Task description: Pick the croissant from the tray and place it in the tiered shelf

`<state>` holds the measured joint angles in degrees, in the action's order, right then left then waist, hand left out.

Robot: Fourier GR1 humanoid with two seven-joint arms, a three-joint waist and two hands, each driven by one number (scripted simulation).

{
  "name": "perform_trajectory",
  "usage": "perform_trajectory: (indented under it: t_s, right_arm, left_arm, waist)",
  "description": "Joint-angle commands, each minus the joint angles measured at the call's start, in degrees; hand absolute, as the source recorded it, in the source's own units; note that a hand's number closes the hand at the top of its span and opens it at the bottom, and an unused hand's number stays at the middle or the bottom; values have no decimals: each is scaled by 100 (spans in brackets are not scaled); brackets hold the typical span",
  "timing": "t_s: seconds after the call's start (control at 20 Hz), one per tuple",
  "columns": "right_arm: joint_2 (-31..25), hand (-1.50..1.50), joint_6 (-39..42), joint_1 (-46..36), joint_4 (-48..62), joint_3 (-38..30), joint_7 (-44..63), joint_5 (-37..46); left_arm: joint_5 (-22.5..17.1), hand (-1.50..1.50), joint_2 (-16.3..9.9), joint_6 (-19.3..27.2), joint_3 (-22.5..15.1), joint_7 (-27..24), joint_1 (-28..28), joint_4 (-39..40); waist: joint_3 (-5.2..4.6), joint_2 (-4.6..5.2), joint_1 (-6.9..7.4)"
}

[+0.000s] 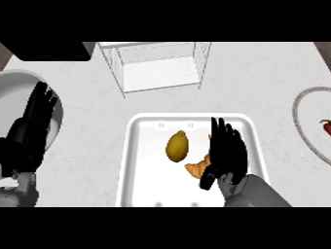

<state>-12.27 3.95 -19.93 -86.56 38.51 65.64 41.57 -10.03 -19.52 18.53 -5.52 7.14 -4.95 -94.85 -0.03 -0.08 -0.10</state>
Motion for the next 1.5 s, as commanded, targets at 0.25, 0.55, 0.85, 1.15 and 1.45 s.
perform_trajectory:
  t_s: [0.25,0.55,0.85,1.15,1.45]
  right_arm:
    - [685,-150,29,264,403,-322,277,753]
    - [688,-150,239,461,550,-829,-216,761]
    - [674,150,-136,822,1186,-434,-1000,1294]
    - [1208,150,185,-200,1543,-446,-772,1670]
    - [1219,150,-302,-1467,2009,975,-711,242]
  left_arm:
    - [266,0,227,-130,94,-53,63,55]
    - [183,0,171,-395,334,134,86,-201]
    - [579,0,503,-122,141,231,-85,-55]
    - [522,0,455,-419,408,-41,-183,210]
    - [373,0,391,-697,216,96,-70,-46]
  waist:
    - [2,6,19]
    - [3,3,18]
    - [4,8,5]
    - [2,12,36]
    - [9,66,451]
